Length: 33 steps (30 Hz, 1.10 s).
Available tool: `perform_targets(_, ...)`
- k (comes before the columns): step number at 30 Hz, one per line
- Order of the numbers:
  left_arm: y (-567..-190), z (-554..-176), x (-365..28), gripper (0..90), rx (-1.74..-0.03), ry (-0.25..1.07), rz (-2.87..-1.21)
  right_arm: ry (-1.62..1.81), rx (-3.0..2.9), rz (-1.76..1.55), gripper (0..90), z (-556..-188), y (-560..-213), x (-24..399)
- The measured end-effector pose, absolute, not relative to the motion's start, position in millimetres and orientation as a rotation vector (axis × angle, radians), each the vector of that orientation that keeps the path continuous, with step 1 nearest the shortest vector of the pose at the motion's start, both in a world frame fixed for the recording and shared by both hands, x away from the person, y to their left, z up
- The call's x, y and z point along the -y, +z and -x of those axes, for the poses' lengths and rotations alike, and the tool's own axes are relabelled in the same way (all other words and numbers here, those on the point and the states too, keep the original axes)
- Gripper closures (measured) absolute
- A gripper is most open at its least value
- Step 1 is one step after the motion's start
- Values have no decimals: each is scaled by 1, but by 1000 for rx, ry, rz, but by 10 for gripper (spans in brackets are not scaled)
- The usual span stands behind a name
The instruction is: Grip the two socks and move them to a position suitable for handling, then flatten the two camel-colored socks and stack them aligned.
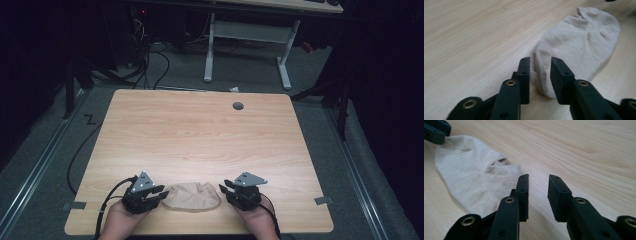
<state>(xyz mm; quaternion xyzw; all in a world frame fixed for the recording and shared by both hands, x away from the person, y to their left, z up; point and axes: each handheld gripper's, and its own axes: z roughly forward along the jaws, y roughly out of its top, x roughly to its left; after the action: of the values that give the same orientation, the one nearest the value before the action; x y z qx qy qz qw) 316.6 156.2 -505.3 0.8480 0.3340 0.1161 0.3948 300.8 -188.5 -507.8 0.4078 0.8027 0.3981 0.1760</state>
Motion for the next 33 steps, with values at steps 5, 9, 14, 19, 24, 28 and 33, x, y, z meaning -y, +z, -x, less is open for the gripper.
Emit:
perform_targets(5,-504,-338,-173,608,-911,365,-2107,1120,-2227,-1228,680,-311,-511,204)
perform_targets(9,-504,-338,-188,566,-949,447,-2096,1105,-2158,-1257,642,-319,-510,217)
perform_targets(14,-504,-338,-203,509,-1012,469,-2064,1088,-2083,-1322,578,-326,-511,231)
perform_targets(19,-501,-340,-207,487,-1021,452,-2027,1100,-2026,-1391,561,-327,-512,245)
perform_targets(24,-499,-341,-204,476,-993,459,-2032,1109,-2025,-1406,565,-325,-513,249)
perform_targets(28,-500,-343,-201,458,-994,485,-2040,1101,-2022,-1409,564,-327,-514,250)
perform_targets(33,-501,-348,-200,453,-1005,464,-2022,1098,-2034,-1407,562,-327,-518,253)
